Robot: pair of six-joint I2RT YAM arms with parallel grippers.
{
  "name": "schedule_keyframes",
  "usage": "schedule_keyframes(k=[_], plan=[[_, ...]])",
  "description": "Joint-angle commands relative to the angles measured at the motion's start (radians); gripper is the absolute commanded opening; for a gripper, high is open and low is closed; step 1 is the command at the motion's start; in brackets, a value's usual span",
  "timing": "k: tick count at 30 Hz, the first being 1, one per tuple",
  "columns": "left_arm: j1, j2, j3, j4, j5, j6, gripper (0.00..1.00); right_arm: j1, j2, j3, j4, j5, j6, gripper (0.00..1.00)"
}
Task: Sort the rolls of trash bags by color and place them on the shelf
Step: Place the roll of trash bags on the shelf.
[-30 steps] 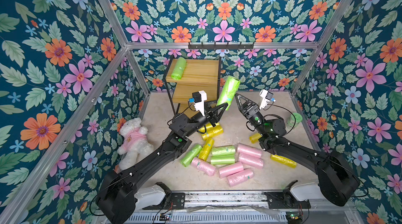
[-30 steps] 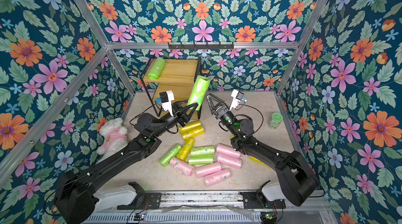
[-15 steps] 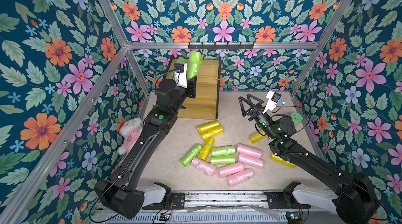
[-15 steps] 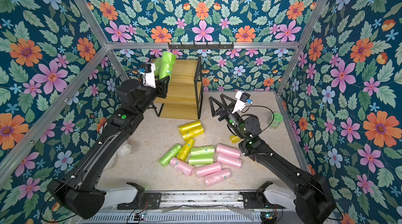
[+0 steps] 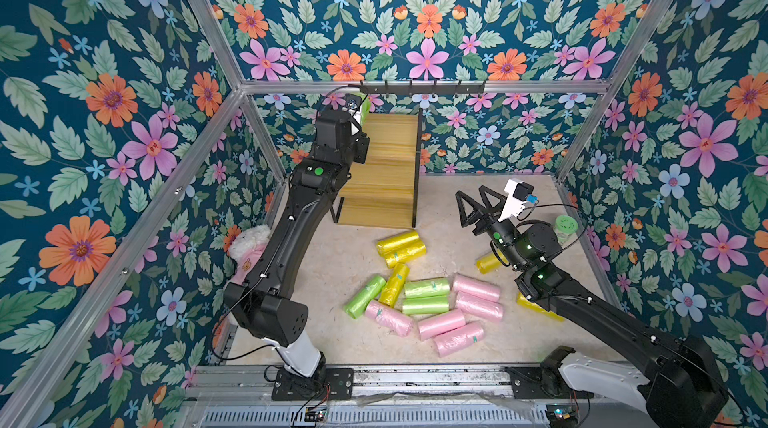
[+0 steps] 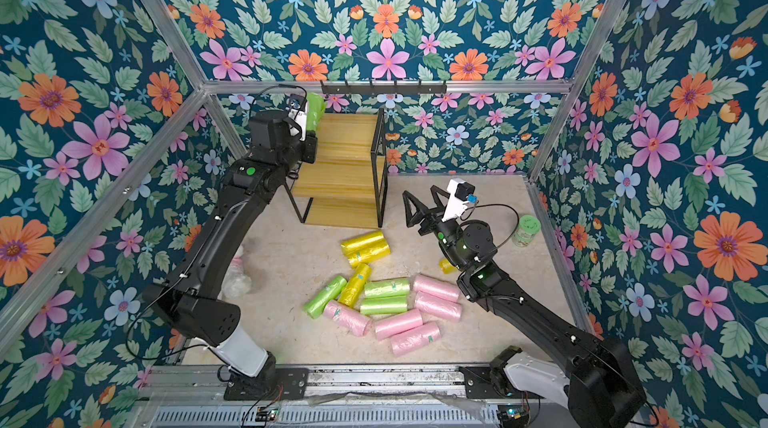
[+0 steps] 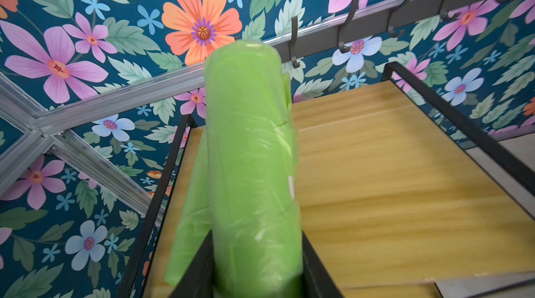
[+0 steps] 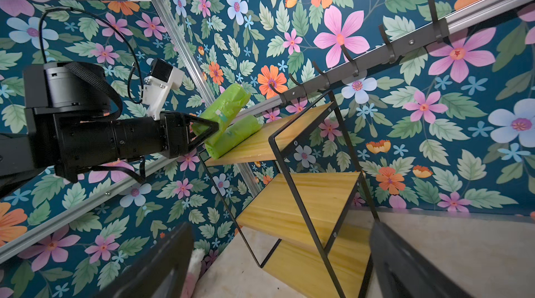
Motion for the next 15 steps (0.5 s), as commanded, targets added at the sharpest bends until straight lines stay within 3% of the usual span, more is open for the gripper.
schedule_keyframes(k=[1,7,15], plan=[[0.005,0.043,0.062,-0.054,-0.033,0.049,0.29,0.000,-0.004,-0.001,0.007,0.020,-0.018,0.99],[0.006,0.105,0.142,-0.099,-0.026,0.056,0.32,0.000,-0.007,-0.006,-0.001,0.028,-0.014,0.99],[0.005,0.099,0.132,-0.115,-0.061,0.044,0.38,-0.002,-0.005,-0.016,0.005,0.036,-0.012,0.99]])
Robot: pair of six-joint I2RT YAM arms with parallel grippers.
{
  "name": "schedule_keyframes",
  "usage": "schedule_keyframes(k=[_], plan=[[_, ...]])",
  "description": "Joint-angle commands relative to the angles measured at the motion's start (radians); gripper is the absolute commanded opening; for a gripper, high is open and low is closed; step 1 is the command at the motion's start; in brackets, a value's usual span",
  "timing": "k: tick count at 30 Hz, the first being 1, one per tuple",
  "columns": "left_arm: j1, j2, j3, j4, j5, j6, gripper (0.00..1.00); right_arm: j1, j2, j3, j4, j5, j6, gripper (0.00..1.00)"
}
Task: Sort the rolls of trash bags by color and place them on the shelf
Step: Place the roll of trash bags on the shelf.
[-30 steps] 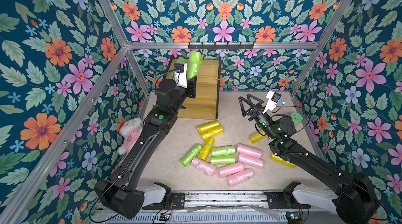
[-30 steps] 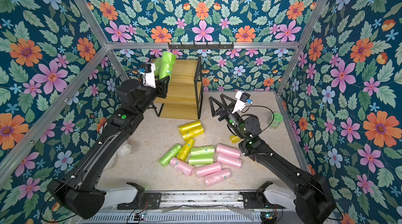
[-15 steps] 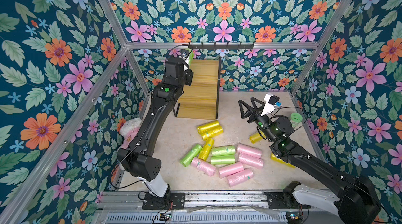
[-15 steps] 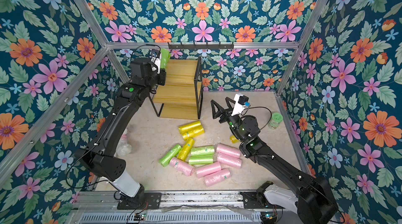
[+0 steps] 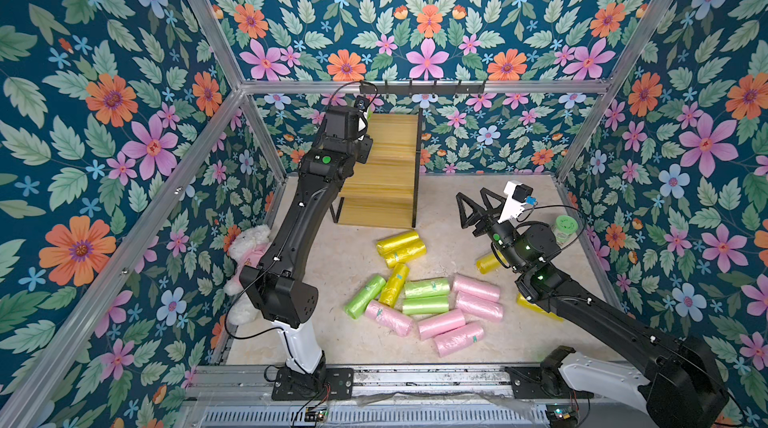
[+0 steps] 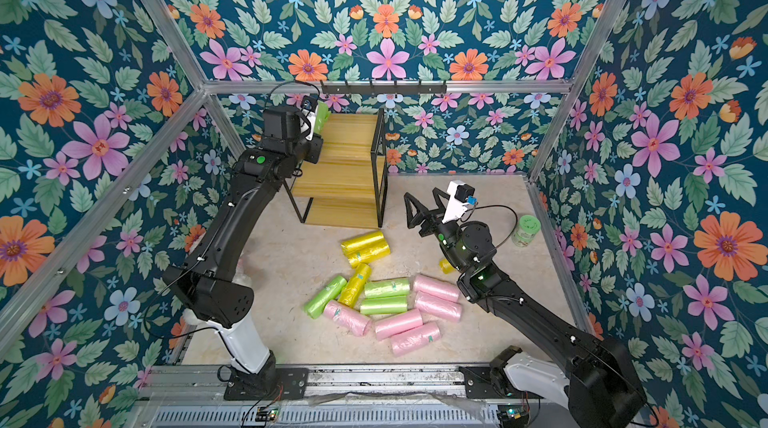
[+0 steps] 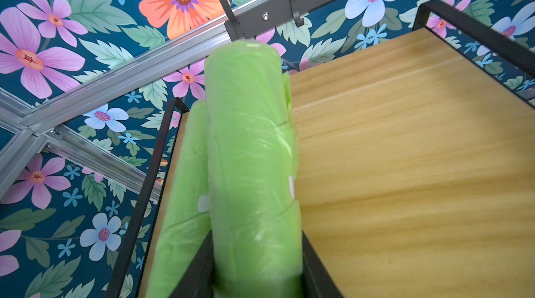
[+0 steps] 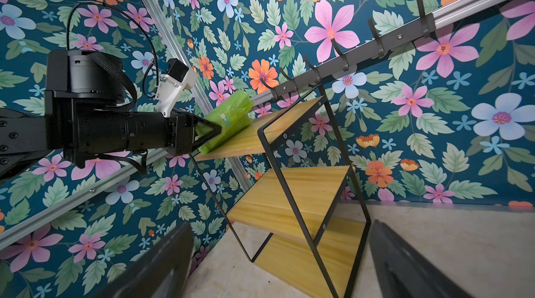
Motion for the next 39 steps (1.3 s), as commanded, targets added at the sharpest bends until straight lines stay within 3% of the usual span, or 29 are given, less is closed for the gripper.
schedule_keyframes(k=[1,10,26,31,36,39], plan=[[0.001,-0.010,-0.001,0.013,-0.042,0.001,0.39,-0.001,-0.002,-0.004,0.018,0.013,-0.001,0.99],[0.001,-0.009,-0.001,0.013,-0.065,0.009,0.51,-0.001,-0.007,-0.016,0.013,0.017,0.005,0.99],[-0.002,-0.117,-0.059,0.066,0.054,-0.083,0.65,-0.004,0.008,-0.024,-0.075,-0.005,-0.012,0.99],[-0.002,-0.264,-0.238,0.166,0.128,-0.167,0.67,-0.003,0.049,0.004,-0.196,-0.139,-0.100,0.99],[0.000,-0.465,-0.543,0.348,0.266,-0.285,0.67,0.008,0.083,-0.031,-0.208,-0.281,-0.192,0.98],[0.000,-0.551,-0.699,0.413,0.347,-0.371,0.67,0.055,0.106,-0.038,-0.251,-0.303,-0.252,0.97]])
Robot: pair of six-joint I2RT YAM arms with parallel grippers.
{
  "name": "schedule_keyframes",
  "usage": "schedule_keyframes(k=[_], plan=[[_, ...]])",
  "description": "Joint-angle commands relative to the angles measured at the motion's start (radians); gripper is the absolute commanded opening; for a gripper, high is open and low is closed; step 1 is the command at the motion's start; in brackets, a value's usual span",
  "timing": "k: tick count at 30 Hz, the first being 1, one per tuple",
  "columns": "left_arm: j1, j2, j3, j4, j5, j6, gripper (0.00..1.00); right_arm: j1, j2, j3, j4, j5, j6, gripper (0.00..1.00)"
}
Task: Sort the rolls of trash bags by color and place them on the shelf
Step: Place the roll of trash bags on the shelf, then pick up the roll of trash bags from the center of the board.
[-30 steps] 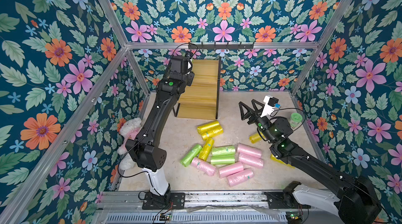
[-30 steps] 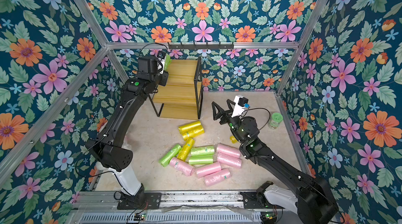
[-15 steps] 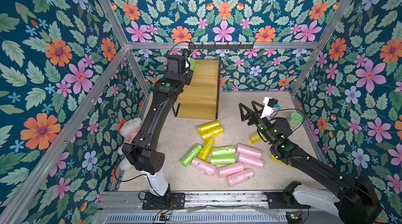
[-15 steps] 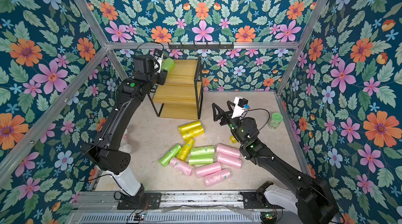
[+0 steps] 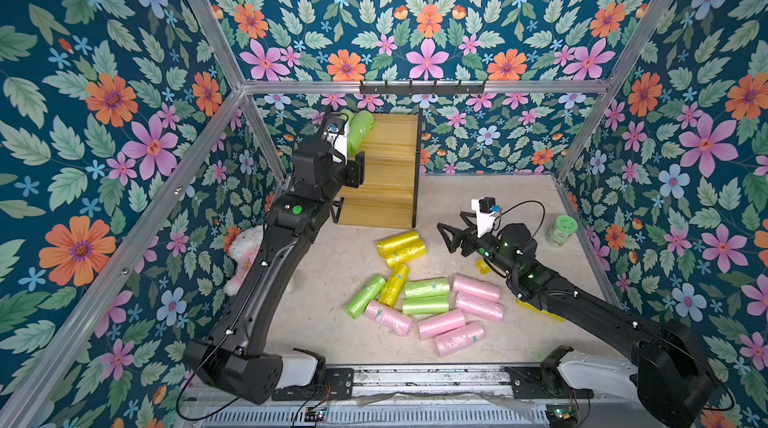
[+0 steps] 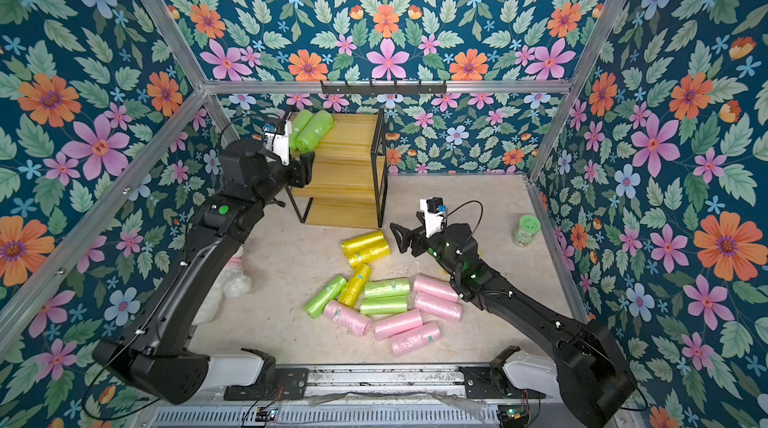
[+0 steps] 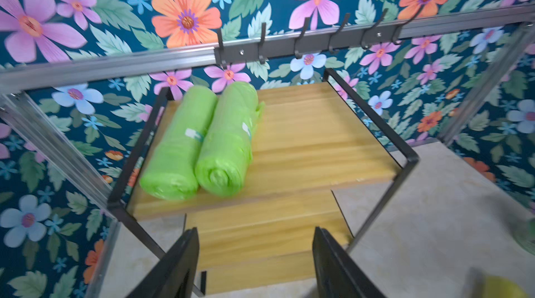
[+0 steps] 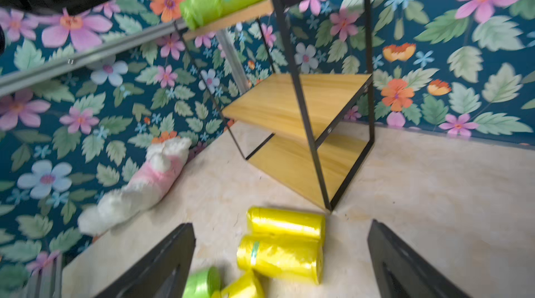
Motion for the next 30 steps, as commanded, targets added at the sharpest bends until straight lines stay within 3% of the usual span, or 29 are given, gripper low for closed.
schedule_keyframes(k=[1,6,12,20,30], plan=[[0.000,-0.074,-0.140,0.141,0.141,-0.135,0.67,0.043,0.025,0.004,-0.068,-0.075,-0.110,0.97],[-0.006,-0.188,-0.396,0.233,0.244,-0.252,0.67,0.085,0.101,0.047,-0.318,-0.046,-0.196,0.95],[-0.006,-0.252,-0.543,0.247,0.220,-0.278,0.68,0.172,0.192,0.110,-0.524,0.025,-0.362,0.94],[-0.006,-0.258,-0.597,0.218,0.157,-0.262,0.70,0.185,0.355,0.226,-0.688,0.051,-0.494,0.91],[-0.006,-0.242,-0.591,0.214,0.163,-0.259,0.70,0.192,0.481,0.282,-0.715,0.002,-0.529,0.90]])
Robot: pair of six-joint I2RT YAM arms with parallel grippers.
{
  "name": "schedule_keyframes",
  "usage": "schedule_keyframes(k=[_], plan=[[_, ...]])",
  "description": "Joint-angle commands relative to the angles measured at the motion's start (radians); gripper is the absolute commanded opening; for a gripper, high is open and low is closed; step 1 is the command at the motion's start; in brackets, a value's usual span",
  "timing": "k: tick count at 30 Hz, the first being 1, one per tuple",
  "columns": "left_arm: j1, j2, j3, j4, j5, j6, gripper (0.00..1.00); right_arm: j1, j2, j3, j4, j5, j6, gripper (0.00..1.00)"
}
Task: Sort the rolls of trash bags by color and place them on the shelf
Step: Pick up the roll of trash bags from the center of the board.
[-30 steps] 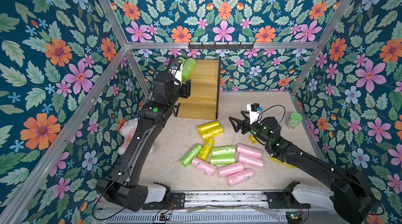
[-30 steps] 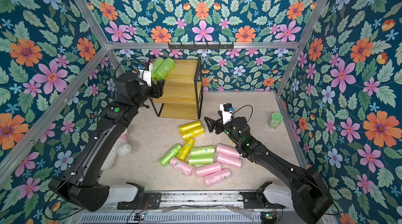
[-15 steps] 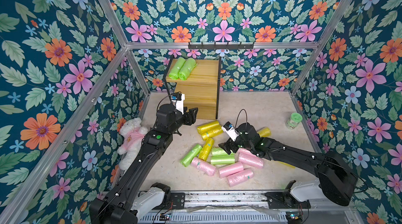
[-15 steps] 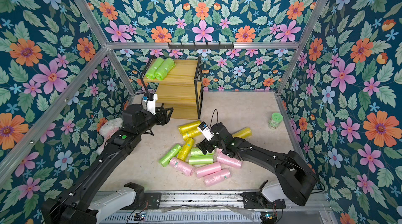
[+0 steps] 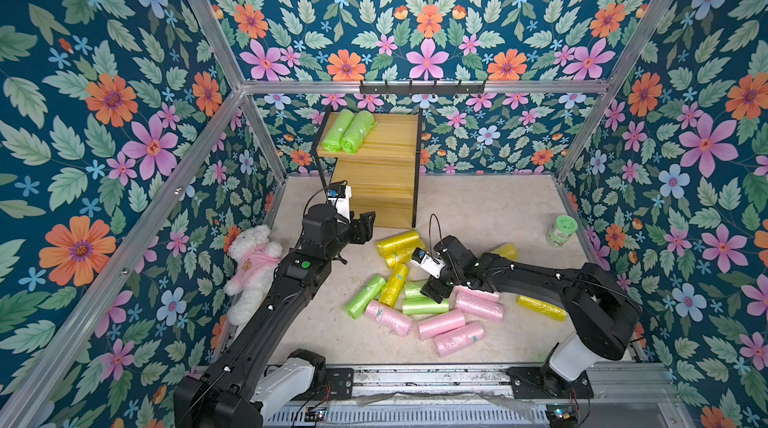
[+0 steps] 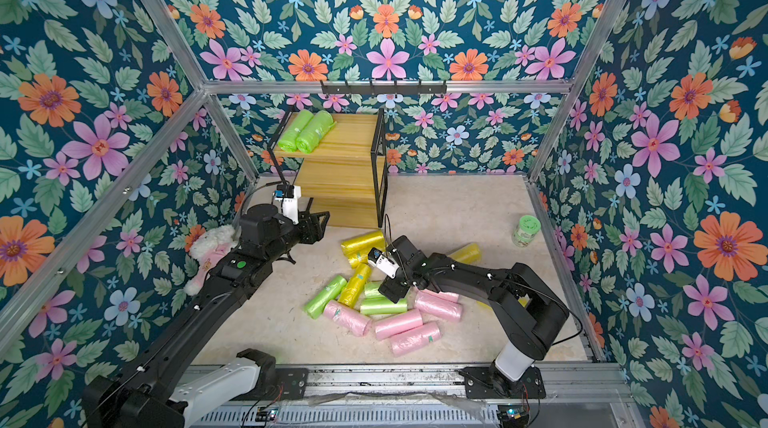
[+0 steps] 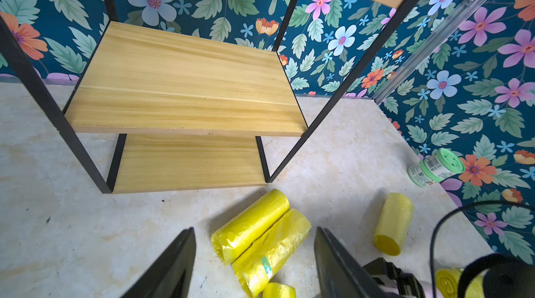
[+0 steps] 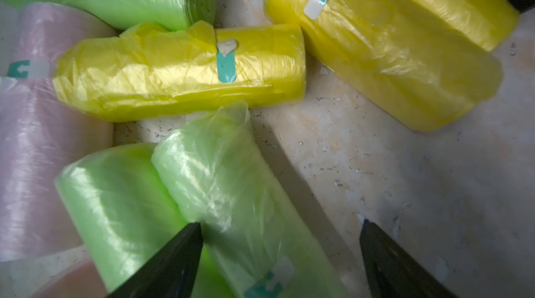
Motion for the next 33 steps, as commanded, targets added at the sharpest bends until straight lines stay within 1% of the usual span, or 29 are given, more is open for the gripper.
schedule_keyframes(k=[1,5,9,11,15,20,23,25,27,31,33], plan=[[0.000,0.003,0.008,0.020,0.001,0.003,0.70,0.003,0.042,0.020,-0.025,-0.021,-0.025,0.90],[-0.001,0.005,0.008,0.024,0.000,0.004,0.70,0.003,0.082,0.049,-0.030,-0.014,-0.026,0.88],[0.001,0.006,0.008,0.023,0.003,0.004,0.71,0.002,0.113,0.081,-0.046,0.048,-0.009,0.83],[-0.001,0.004,0.008,0.022,0.003,0.003,0.71,-0.008,0.118,0.088,-0.052,0.057,-0.001,0.80],[0.000,0.000,0.004,0.023,0.000,0.003,0.71,-0.036,0.115,0.091,-0.042,0.036,0.025,0.72],[-0.001,-0.003,-0.011,0.037,0.010,-0.009,0.71,-0.065,0.063,0.052,0.030,-0.036,0.058,0.57],[0.000,-0.010,-0.031,0.075,0.041,-0.025,0.71,-0.095,0.007,0.012,0.108,-0.103,0.100,0.50],[0.000,-0.016,-0.042,0.104,0.070,-0.043,0.72,-0.118,-0.062,-0.019,0.173,-0.149,0.140,0.47],[0.000,-0.022,-0.052,0.130,0.095,-0.056,0.71,-0.143,-0.114,-0.055,0.258,-0.211,0.192,0.45],[0.000,-0.033,-0.061,0.155,0.110,-0.078,0.71,-0.160,-0.186,-0.083,0.328,-0.256,0.250,0.43],[0.000,-0.041,-0.081,0.202,0.150,-0.106,0.71,-0.191,-0.242,-0.123,0.438,-0.298,0.343,0.42]])
